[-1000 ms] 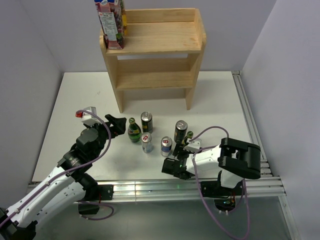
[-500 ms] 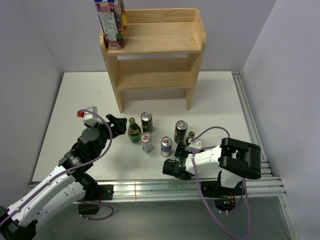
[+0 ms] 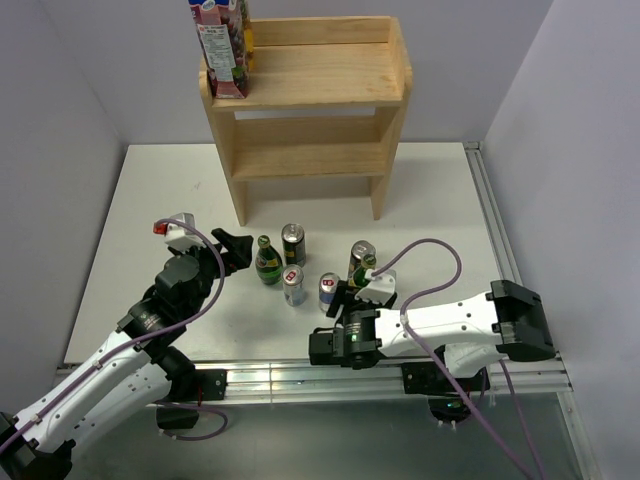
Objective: Place and organize the beverage onto the shelf
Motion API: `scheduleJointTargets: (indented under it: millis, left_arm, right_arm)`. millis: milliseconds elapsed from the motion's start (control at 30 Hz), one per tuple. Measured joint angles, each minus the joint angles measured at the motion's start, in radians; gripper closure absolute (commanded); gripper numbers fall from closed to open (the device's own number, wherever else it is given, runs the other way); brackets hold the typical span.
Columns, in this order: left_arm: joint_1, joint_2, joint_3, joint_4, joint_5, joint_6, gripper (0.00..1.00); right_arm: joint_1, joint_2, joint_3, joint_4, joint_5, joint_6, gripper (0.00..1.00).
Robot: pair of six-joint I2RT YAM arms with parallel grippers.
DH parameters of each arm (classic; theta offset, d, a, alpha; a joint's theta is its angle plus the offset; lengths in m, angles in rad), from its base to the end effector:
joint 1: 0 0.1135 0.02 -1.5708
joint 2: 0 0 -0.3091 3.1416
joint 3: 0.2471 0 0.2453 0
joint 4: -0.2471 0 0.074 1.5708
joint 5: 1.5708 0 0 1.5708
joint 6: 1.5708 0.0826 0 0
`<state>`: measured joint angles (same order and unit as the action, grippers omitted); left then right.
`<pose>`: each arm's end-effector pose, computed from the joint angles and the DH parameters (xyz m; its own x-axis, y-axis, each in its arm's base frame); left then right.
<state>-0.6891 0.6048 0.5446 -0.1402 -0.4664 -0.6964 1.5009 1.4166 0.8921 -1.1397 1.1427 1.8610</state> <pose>0.1406 -0.0677 0.3054 -0.2640 -0.5248 -0.8092 0.0762 0.8250 -0.5599 0.0888 0.1926 0.2439 -0.3826 0.2309 -0.8946 0.1868 0.9676 0.1698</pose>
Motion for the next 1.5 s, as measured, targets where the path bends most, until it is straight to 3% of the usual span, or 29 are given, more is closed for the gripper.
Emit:
scheduleJointTargets:
  millis: [200,367,433,500,600,733,833,1000,1200,1500]
  left_arm:
    - [0.0,0.0,0.0,0.0,-0.002,0.0,0.05]
    - [0.0,0.0,0.002,0.0,-0.003,0.0,0.04]
    - [0.0,0.001,0.006,0.001,-0.003,0.001,0.04]
    - [0.0,0.002,0.014,0.002,-0.003,0.002,0.04]
    - [0.0,0.01,0.032,0.003,-0.003,0.004,0.04]
    - [-0.002,0.013,0.043,0.006,-0.003,0.005,0.04]
    - [-0.002,0.012,0.045,0.009,-0.004,0.008,0.04]
    - [-0.002,0.012,0.045,0.011,-0.004,0.016,0.04]
    - [-0.002,0.002,0.045,0.017,-0.01,0.023,0.04]
    - [-0.002,-0.017,0.045,0.02,-0.01,0.023,0.04]
  right_arm:
    - [0.04,-0.009,0.24,-0.124,0.027,-0.04,1.0]
    - [0.032,-0.031,0.467,-0.15,0.098,-0.279,1.0]
    - [0.01,-0.04,0.535,-0.075,0.128,-0.492,1.0]
    - [-0.04,-0.072,0.539,0.13,0.13,-0.845,1.0]
    - [-0.166,-0.15,0.491,0.435,-0.02,-1.255,1.0]
    - [-0.382,-0.171,0.575,0.575,-0.201,-1.558,1.0]
    - [-0.507,-0.121,0.747,0.606,-0.268,-1.725,1.0]
    - [-0.602,0.044,1.122,0.642,-0.348,-1.884,1.0]
    - [-0.686,0.221,1.392,0.649,-0.406,-1.971,1.0]
    - [-0.807,0.382,1.466,0.643,-0.491,-1.986,1.0]
